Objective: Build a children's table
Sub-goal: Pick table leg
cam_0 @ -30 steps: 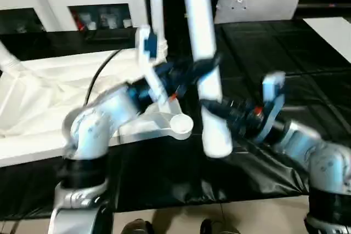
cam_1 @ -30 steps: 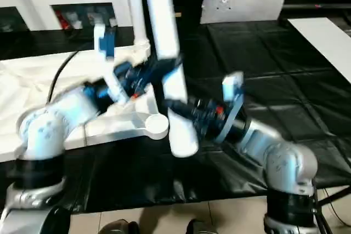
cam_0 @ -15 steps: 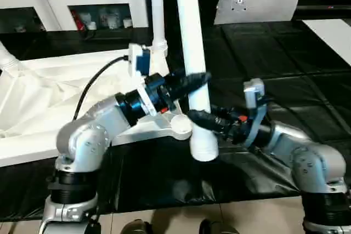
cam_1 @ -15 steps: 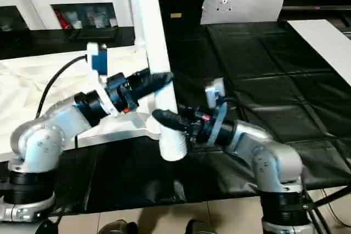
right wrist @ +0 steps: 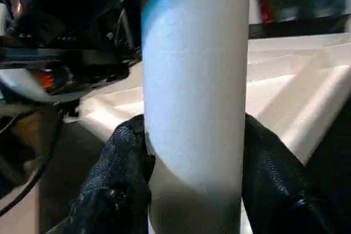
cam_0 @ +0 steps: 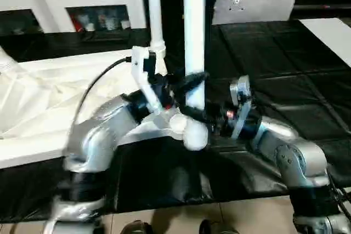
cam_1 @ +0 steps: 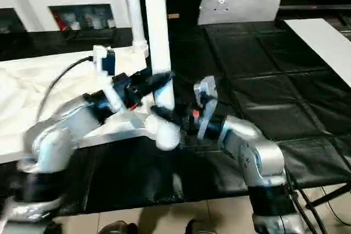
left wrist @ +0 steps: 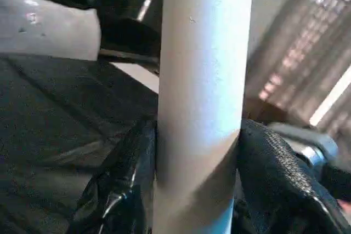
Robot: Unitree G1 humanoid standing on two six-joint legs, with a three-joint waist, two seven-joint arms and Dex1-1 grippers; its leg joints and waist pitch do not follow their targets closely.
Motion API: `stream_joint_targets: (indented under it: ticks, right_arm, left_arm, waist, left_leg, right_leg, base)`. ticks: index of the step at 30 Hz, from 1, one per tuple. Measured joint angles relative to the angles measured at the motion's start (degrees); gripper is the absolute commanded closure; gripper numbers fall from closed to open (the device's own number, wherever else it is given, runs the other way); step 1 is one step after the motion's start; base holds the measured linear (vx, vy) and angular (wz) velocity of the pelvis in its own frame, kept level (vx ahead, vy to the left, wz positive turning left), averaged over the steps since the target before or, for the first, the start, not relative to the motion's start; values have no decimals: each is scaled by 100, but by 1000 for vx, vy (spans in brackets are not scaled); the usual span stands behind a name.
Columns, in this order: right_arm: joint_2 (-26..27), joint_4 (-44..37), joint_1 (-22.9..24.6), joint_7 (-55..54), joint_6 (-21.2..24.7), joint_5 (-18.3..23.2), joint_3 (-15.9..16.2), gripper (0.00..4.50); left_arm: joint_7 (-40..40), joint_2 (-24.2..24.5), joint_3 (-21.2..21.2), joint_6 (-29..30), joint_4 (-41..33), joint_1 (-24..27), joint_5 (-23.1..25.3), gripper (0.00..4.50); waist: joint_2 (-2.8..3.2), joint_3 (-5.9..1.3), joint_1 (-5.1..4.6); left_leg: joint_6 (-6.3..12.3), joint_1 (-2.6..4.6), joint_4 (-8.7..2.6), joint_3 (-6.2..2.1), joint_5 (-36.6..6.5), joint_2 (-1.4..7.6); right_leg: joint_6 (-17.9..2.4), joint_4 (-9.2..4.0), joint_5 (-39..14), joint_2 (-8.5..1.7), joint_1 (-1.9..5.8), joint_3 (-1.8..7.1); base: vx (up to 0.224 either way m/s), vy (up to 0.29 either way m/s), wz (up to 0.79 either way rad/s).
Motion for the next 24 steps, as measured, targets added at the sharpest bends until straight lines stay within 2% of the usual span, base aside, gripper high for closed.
stream_joint_targets:
  ticks: [2,3,5,7,14,17,18,20,21,23,24]
  right_arm:
    - [79,78,-51,-55,-111,-46,-29,264]
    - [96,96,-73,-54,-124,-46,-42,229]
    - [95,114,-85,-53,-129,-45,-43,194]
    - [82,226,-100,-76,-204,-60,-94,192]
    - [27,327,-153,-105,-325,-78,-110,120]
    - [35,332,-155,-110,-336,-91,-108,107]
    - [41,332,-157,-113,-338,-98,-108,86]
    - [40,333,-158,-122,-354,-114,-105,86]
    - [38,334,-159,-130,-365,-114,-104,67]
    - [29,333,-159,-157,-369,-114,-105,57]
    - [13,333,-159,-164,-372,-114,-106,38]
  left_arm:
    - [96,-15,39,17,30,-77,-1,242]
    - [112,-17,44,17,29,-102,3,242]
    - [114,-14,43,13,26,-105,23,242]
    - [116,-5,56,8,24,-105,29,242]
    - [160,30,84,8,3,-103,27,242]
    - [159,41,81,-4,4,-100,45,242]
    - [156,42,77,-14,4,-100,63,242]
    - [155,43,59,-33,5,-100,76,242]
    - [153,45,43,-37,5,-100,76,242]
    - [152,45,39,-43,7,-100,77,242]
    - [151,48,40,-53,21,-100,80,257]
  waist:
    - [-1,0,-10]
    - [-1,-1,-13]
    - [-2,-2,-10]
    - [-1,-2,0]
    - [-4,-4,9]
    - [-3,-5,9]
    - [-3,-5,8]
    - [-2,-5,8]
    - [-1,-6,8]
    - [-1,-6,7]
    - [-1,-6,7]
  left_leg:
    - [0,0,0,0,0,0]
    - [0,2,0,0,0,0]
    - [0,1,0,0,0,1]
    - [1,-1,0,0,0,2]
    - [3,-1,0,1,-1,2]
    - [3,-2,2,1,-1,2]
    - [3,-1,3,1,-1,2]
    - [4,-2,6,1,0,2]
    - [5,-2,8,1,0,2]
    - [5,-1,10,1,0,2]
    - [5,-1,11,1,0,3]
  right_leg:
    - [1,0,1,0,-1,0]
    - [1,1,2,0,0,0]
    - [3,1,3,0,-1,-1]
    - [2,1,3,0,-1,0]
    - [0,4,5,0,-1,0]
    - [0,4,6,0,-1,0]
    - [0,4,6,0,0,0]
    - [0,4,7,0,0,0]
    - [0,5,7,0,1,0]
    - [0,5,8,0,2,0]
    - [0,5,9,0,3,0]
  base:
    - [0,0,0]
    - [0,0,0]
    - [0,0,0]
    - [0,0,0]
    - [0,0,0]
    - [0,0,0]
    - [0,0,0]
    - [0,0,0]
    - [0,0,0]
    - [0,0,0]
    - [0,0,0]
